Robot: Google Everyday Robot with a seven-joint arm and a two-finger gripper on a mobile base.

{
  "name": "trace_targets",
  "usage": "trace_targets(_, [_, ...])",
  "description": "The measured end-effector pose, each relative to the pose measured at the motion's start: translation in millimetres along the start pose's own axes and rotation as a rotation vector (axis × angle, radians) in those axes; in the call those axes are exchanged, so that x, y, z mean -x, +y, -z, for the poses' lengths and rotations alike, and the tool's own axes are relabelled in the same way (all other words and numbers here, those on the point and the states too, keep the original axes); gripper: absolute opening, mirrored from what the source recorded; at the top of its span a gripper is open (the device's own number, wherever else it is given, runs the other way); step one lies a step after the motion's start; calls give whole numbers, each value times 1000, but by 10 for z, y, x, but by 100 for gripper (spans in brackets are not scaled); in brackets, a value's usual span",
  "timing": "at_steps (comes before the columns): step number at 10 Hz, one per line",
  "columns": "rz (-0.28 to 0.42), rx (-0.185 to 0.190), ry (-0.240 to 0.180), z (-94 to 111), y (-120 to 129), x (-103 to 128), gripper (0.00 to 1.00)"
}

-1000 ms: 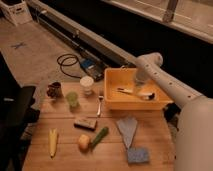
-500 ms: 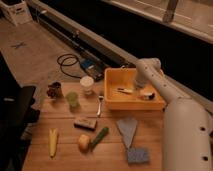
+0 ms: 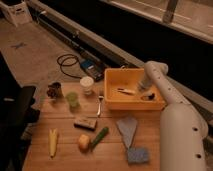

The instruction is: Place brush in paper cup

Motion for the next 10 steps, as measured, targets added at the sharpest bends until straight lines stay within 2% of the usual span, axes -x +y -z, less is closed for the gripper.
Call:
trace_targets(3, [-3,-1,5,25,0,-43,2])
trace_targets(6, [4,0,9,36,27,-34,0])
trace_targets(7, [17,-29,2,88,30,18,0])
trace_targets(8, [32,-82,-4,238,32,67,0])
trace_targets(10, [59,-166,-17,609,57,203,0])
